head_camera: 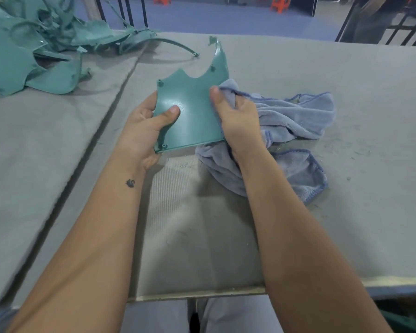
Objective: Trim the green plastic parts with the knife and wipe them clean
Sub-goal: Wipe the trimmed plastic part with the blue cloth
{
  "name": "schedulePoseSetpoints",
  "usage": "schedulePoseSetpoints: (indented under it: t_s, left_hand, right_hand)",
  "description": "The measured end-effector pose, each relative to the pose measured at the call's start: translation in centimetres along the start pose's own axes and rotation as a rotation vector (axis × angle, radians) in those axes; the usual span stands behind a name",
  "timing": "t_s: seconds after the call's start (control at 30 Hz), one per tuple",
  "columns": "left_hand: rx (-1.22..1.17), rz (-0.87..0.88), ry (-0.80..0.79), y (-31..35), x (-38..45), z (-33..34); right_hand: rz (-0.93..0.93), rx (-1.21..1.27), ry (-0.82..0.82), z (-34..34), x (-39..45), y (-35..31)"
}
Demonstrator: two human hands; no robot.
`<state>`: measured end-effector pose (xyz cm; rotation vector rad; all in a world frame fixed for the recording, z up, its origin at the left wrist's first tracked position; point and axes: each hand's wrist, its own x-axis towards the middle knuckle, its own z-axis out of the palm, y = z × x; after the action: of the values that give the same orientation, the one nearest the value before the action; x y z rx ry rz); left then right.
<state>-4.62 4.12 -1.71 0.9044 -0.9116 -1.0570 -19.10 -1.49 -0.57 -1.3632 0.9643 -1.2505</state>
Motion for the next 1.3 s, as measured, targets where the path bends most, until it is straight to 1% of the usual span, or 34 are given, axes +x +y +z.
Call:
schedulePoseSetpoints:
  t_s: [0.03, 0.07, 0.1, 0.13, 0.17, 0.2, 0.27, 0.33, 0.37, 0.4, 0.43, 0.47, 0.53, 0.6, 0.67, 0.7, 0.77, 0.83, 0.87, 0.93, 1.0, 1.07, 1.13, 1.23, 1.3]
  left_hand:
    - [-0.007, 0.002, 0.014, 0.0, 0.0, 0.0]
    - [-0.019, -0.008, 0.038, -0.1, 0.0, 0.0]
    - [-0.021, -0.023, 0.076, -0.1, 0.1, -0.2]
    - [-0.004, -0.042, 0.128, -0.2, 0.1, -0.3]
    - [0.038, -0.063, 0.183, -0.3, 0.2, -0.6]
    - [0.085, -0.083, 0.224, -0.4, 0.3, -0.8]
    - [0.139, -0.114, 0.237, -0.8, 0.5, -0.8]
    - [0.105, -0.113, 0.225, -1.1, 0.7, -0.4]
    - [0.070, -0.108, 0.243, -1.2, 0.8, -0.1]
    - [0.036, -0.109, 0.272, -1.2, 0.9, 0.0]
    - [0.008, -0.113, 0.300, -1.2, 1.0, 0.0]
    - [-0.019, -0.122, 0.317, -1.2, 1.1, 0.0]
    - [-0.062, -0.170, 0.333, -1.3, 1.2, -0.1]
    - [-0.071, -0.209, 0.316, -1.5, 1.1, -0.1]
    - [-0.058, -0.207, 0.293, -1.5, 1.1, -0.1]
    - [-0.045, -0.193, 0.289, -1.6, 1.0, 0.0]
    - [-0.013, -0.149, 0.279, -1.7, 1.0, 0.2]
    - [0.024, -0.100, 0.273, -1.8, 0.8, 0.4]
    - [0.045, -0.084, 0.269, -1.8, 0.7, 0.5]
    - [0.067, -0.073, 0.259, -1.6, 0.6, 0.7]
    - [0.054, -0.070, 0.259, -1.4, 0.6, 0.8]
    - [0.051, -0.076, 0.287, -1.4, 0.8, 0.8]
    - [0.053, -0.083, 0.319, -1.4, 0.9, 0.8]
    - [0.082, -0.078, 0.303, -1.7, 0.6, 0.7]
    - [0.093, -0.065, 0.292, -1.8, 0.6, 0.7]
  right_hand:
    - [0.067, 0.006, 0.107, 0.0, 0.2, -0.2]
    - [0.156, 0.036, 0.256, -0.3, 0.5, -0.3]
    - [0.215, 0.139, 0.378, -0.9, 0.8, -0.4]
    - [0.191, 0.275, 0.449, -1.6, 1.1, -0.4]
    - [0.128, 0.371, 0.461, -2.2, 1.3, -0.4]
    - [0.065, 0.361, 0.430, -2.3, 1.3, -0.4]
    - [-0.028, 0.161, 0.247, -1.4, 0.6, -0.3]
    - [-0.130, -0.201, -0.043, 0.1, -0.4, 0.0]
    - [-0.182, -0.397, -0.188, 0.8, -0.9, 0.2]
    - [-0.216, -0.562, -0.294, 1.2, -1.3, 0.4]
    - [-0.220, -0.657, -0.359, 1.3, -1.5, 0.4]
    - [-0.227, -0.691, -0.401, 1.1, -1.5, 0.3]
    - [-0.245, -0.669, -0.459, 0.6, -1.8, -0.1]
    - [-0.215, -0.617, -0.492, 0.5, -2.1, -0.3]
    - [-0.220, -0.581, -0.495, 1.1, -1.9, -0.1]
    - [-0.229, -0.601, -0.488, 1.6, -1.7, 0.2]
    - [-0.236, -0.756, -0.447, 2.6, -0.8, 0.7]
    - [-0.281, -0.956, -0.325, 3.4, 0.1, 1.4]
    - [-0.311, -0.969, -0.248, 3.6, 0.3, 1.5]
    - [-0.353, -0.792, -0.151, 3.3, 0.5, 1.4]
    - [-0.409, -0.678, -0.163, 2.7, 0.1, 1.3]
    - [-0.436, -0.698, -0.213, 2.2, -0.6, 1.4]
    - [-0.419, -0.664, -0.246, 2.3, -1.4, 1.2]
    - [-0.341, -0.545, -0.249, 2.7, -1.4, 1.2]
    - [-0.307, -0.534, -0.239, 3.2, -1.0, 0.9]
